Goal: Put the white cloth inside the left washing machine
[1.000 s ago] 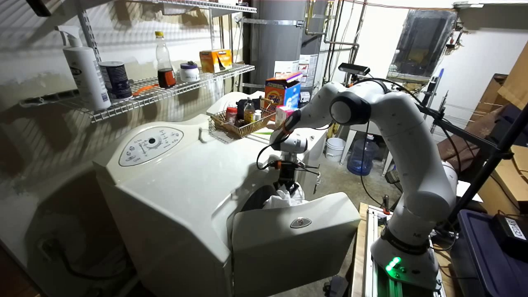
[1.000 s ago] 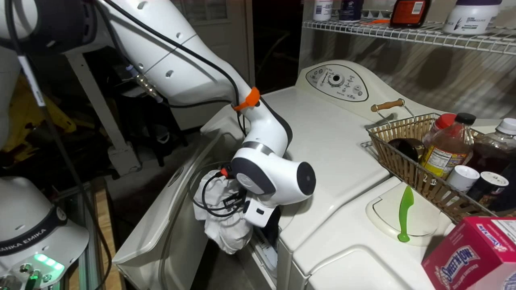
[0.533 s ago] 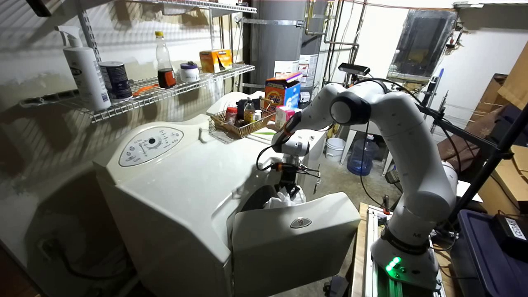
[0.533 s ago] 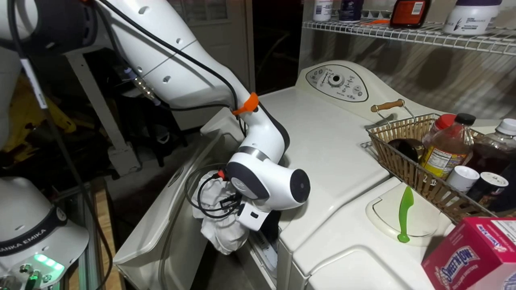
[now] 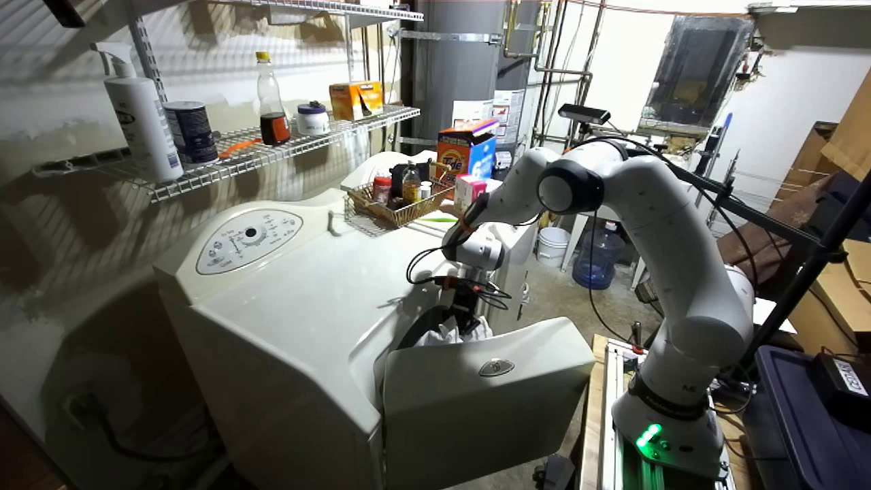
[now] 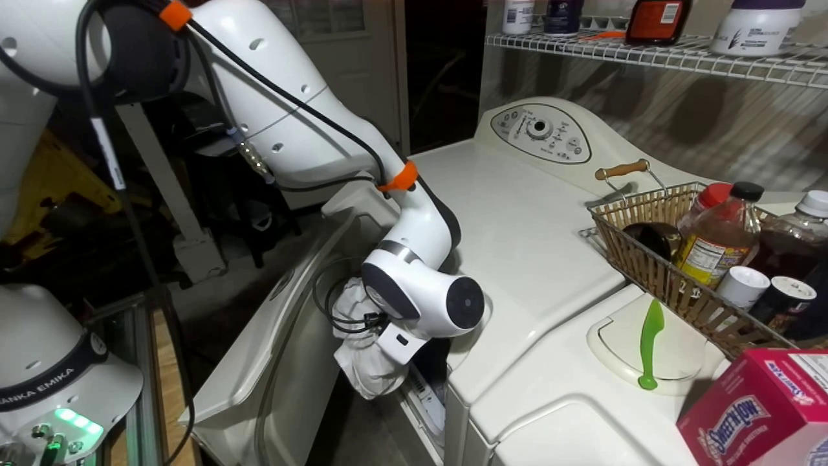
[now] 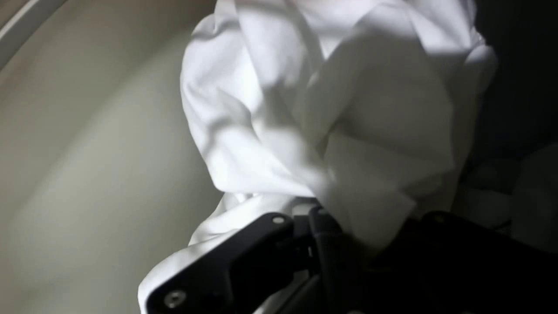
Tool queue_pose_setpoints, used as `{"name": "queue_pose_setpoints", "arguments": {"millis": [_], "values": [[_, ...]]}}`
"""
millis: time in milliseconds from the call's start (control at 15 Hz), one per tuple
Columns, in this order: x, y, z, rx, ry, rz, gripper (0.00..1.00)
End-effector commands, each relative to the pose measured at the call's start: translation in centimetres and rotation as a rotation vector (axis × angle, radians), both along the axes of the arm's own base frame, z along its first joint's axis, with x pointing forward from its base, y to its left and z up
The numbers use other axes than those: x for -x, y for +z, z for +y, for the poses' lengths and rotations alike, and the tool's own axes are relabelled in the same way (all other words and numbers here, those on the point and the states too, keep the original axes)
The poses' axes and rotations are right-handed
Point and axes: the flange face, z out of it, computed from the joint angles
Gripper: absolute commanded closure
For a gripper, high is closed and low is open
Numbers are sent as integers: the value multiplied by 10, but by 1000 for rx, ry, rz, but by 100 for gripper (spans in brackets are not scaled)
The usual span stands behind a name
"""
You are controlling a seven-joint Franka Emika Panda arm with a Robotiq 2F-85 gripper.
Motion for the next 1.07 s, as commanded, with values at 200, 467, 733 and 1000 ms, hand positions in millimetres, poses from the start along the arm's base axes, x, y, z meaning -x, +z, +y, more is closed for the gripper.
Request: {"name": "queue_pose_setpoints", "arguments": {"millis": [200, 467, 733, 1000], "values": [[11, -36, 3, -71, -252, 10, 97], [7, -47, 14, -107, -332, -69, 97], [11, -57, 24, -147, -417, -122, 97], [16, -77, 41, -198, -413, -184, 97]]}}
